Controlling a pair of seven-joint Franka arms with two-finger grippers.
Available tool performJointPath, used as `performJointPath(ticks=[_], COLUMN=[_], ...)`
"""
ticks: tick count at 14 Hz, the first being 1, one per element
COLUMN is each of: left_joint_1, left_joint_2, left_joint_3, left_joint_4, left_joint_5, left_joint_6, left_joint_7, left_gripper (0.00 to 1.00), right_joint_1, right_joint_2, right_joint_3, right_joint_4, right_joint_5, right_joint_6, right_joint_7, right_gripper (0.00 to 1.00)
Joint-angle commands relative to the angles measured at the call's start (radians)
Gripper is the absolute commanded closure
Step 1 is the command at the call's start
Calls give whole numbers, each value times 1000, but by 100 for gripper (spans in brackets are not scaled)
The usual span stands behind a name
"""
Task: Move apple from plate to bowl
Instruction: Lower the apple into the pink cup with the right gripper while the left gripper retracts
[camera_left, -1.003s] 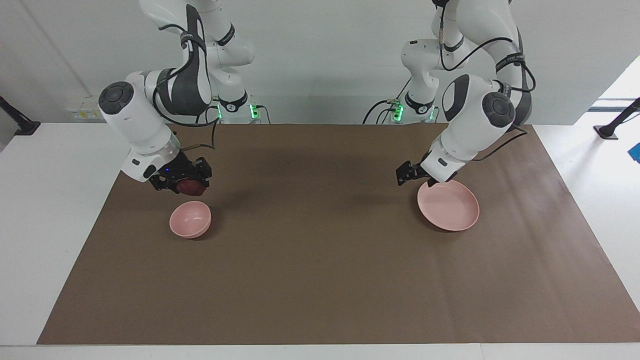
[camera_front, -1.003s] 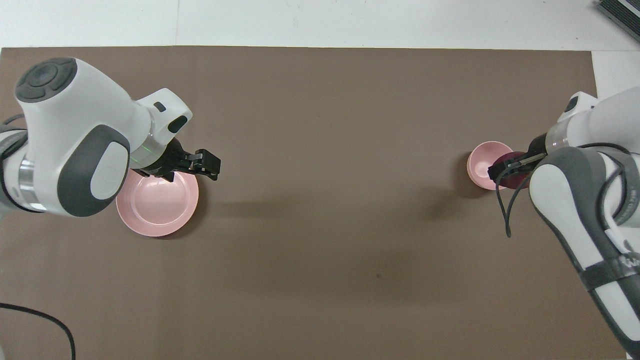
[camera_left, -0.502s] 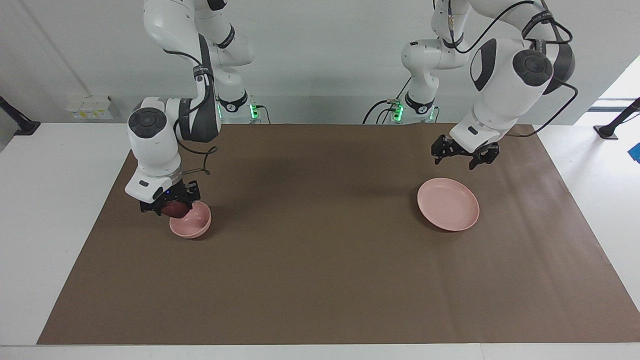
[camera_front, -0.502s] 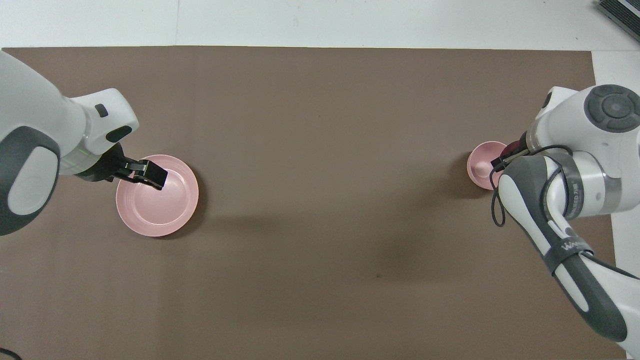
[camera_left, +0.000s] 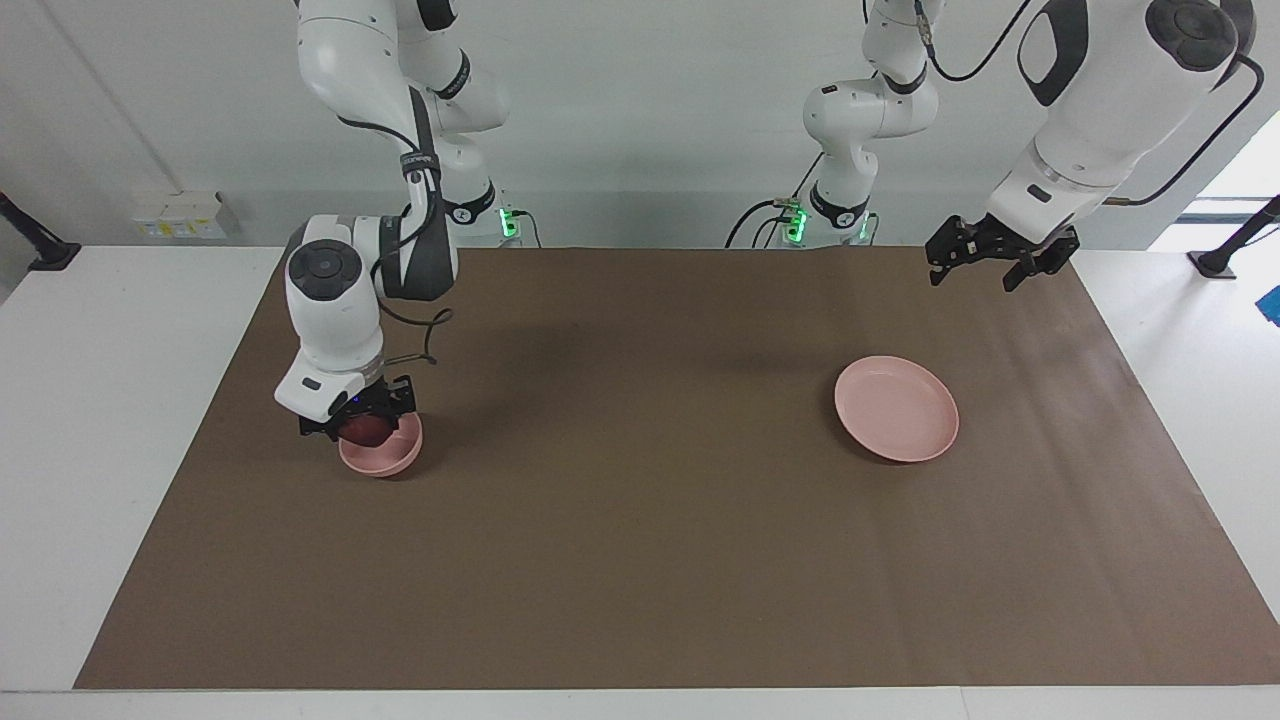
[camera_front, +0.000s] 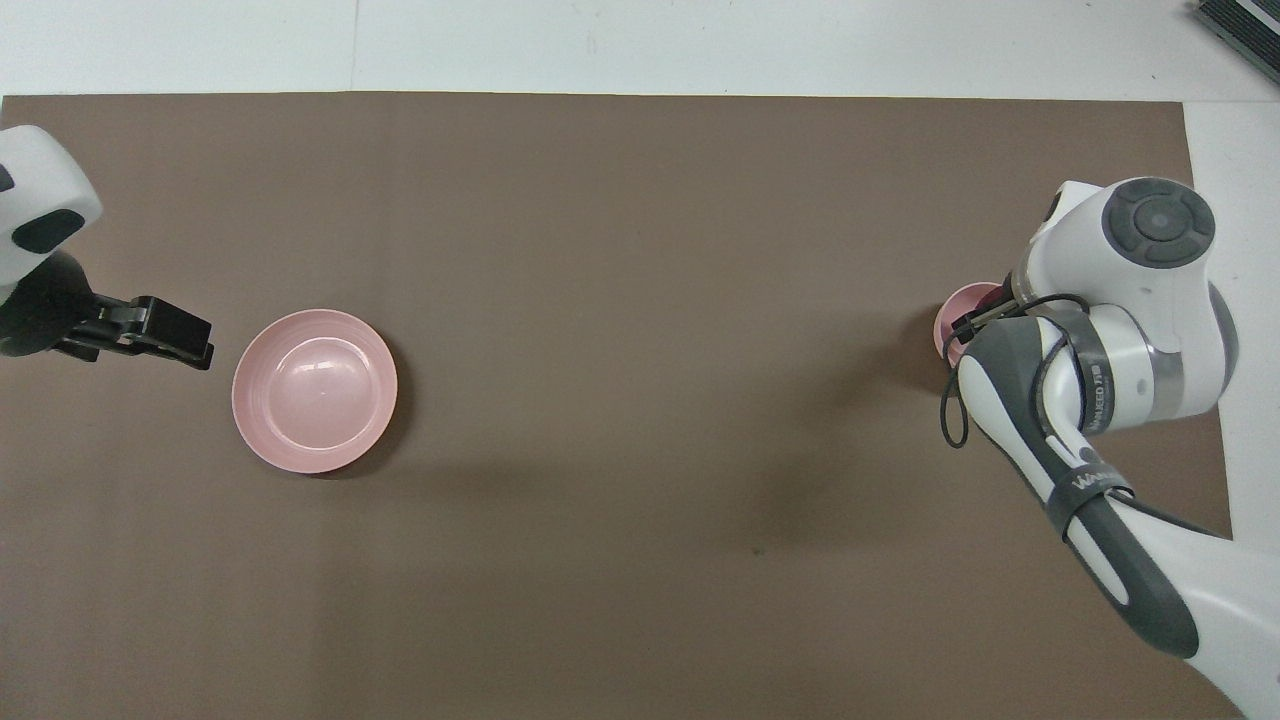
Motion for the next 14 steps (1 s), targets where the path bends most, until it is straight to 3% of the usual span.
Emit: performJointPath(ticks=[1,5,9,11,12,14], left_joint_1=[38,54,-97,-107,-107,-100], left_joint_2=[8,1,-46,-64,-63,-63], left_joint_3=[-10,-8,189,202,202,208], left_joint_4=[15,9,15,13,13,16], left_joint_5=[12,15,12,12,12,12], left_joint_6=[-22,-47,-99,-101,-99,-85], left_joint_7=[7,5,5,5,5,4], left_gripper=[0,0,0,0,0,0], right_joint_1=[-9,-9,-18,-21,-21,-20], right_joint_2=[12,17,20,22,22,22], right_joint_3=[3,3,3,3,5,5], right_joint_4=[-20,-41,-55,-67,-67,-67], right_joint_5=[-33,-38,-38,-38,-36,-35], right_joint_6=[37,59,74,83,83,82], right_joint_7=[30,30,33,37,37,38], right_gripper=[100,100,100,100,96,67])
